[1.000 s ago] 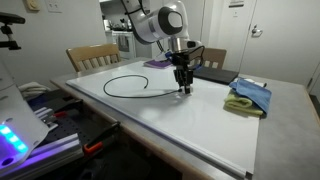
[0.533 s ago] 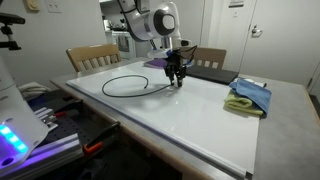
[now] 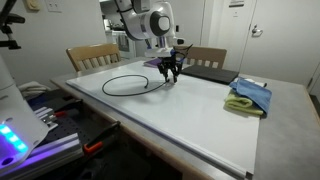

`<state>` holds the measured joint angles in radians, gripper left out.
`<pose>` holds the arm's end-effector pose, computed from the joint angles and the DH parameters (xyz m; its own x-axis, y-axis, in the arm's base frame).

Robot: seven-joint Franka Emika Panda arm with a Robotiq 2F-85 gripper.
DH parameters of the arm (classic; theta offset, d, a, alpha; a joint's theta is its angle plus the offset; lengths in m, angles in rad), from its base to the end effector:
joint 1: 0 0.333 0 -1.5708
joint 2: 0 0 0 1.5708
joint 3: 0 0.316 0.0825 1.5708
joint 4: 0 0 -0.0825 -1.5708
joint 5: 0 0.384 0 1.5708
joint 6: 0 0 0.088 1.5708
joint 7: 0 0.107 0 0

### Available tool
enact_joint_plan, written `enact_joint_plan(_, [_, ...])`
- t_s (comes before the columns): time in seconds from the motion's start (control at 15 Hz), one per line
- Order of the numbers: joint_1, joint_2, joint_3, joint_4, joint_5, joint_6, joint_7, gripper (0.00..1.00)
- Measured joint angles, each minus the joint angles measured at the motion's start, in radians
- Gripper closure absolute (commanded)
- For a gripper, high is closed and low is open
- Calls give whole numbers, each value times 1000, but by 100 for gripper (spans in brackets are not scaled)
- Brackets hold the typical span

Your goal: Bring the ends of the charger to the center

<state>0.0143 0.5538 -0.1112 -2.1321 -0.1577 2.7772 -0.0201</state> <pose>0.5747 -0.0499 0.1526 0.9927 0.0919 0.0775 0.0815 -0.9883 0.1286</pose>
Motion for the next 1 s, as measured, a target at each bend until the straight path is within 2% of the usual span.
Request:
enact_joint_plan(0.07, [0, 0, 1, 0, 0, 1, -3, 47])
enact_joint_plan(0.13, [0, 0, 1, 0, 0, 1, -5, 72])
enact_joint_plan(0.47, [-1, 1, 23, -3, 0, 2, -29, 72])
enact_joint_plan(0.87, [-24, 1, 146, -15, -5, 29, -246, 72])
enact_joint_plan(0.93, [-38, 2, 171, -17, -5, 33, -293, 47])
enact_joint_plan(1.0, [-41, 2, 179, -18, -3, 33, -297, 47])
